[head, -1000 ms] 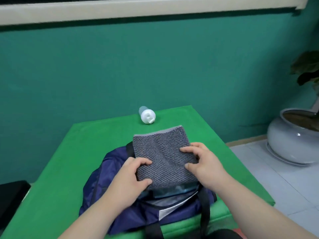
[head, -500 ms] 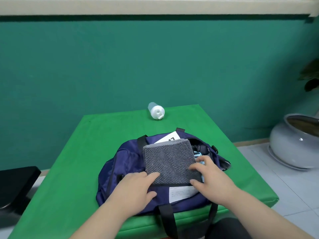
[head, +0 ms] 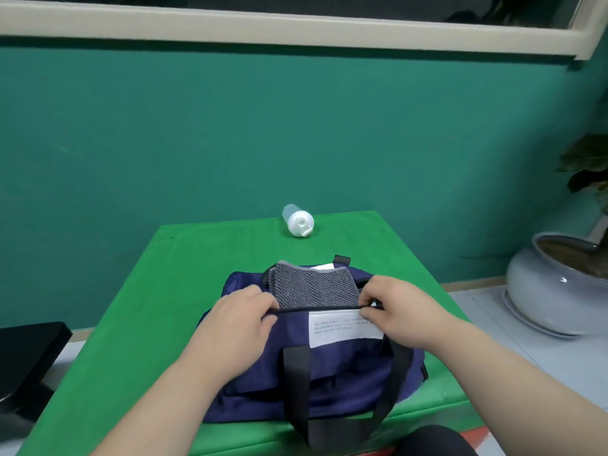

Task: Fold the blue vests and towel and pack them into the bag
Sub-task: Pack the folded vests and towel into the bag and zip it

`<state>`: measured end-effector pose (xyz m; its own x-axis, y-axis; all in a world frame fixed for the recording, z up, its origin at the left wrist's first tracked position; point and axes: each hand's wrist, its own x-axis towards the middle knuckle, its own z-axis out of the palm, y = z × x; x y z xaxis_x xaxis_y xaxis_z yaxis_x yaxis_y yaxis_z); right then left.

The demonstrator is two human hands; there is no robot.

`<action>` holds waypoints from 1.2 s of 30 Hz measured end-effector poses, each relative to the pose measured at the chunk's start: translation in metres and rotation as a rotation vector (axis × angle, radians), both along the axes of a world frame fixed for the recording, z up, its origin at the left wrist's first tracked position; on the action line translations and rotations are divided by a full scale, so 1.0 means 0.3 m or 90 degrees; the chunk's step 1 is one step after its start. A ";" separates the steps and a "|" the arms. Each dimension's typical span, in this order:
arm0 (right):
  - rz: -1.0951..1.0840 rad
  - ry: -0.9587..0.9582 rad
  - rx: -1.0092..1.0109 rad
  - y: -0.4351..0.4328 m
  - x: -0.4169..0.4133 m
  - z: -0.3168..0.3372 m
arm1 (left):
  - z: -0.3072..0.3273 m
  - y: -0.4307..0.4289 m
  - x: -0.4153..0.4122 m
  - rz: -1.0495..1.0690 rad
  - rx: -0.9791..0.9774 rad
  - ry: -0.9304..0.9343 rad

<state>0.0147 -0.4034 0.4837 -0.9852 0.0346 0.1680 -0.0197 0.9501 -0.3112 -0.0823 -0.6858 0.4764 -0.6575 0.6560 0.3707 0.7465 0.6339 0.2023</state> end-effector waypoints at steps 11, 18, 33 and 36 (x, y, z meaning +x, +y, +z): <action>0.006 0.021 -0.018 0.008 -0.133 -0.092 | -0.102 0.035 -0.105 0.043 0.030 0.048; 0.051 0.009 0.031 -0.008 -0.222 -0.128 | -0.096 0.040 -0.131 0.036 -0.016 -0.032; 0.108 -0.110 0.175 -0.138 -0.222 -0.175 | -0.083 0.041 -0.115 -0.027 -0.134 -0.118; 0.115 -0.105 0.176 -0.135 -0.188 -0.204 | -0.097 0.044 -0.123 -0.005 -0.103 -0.111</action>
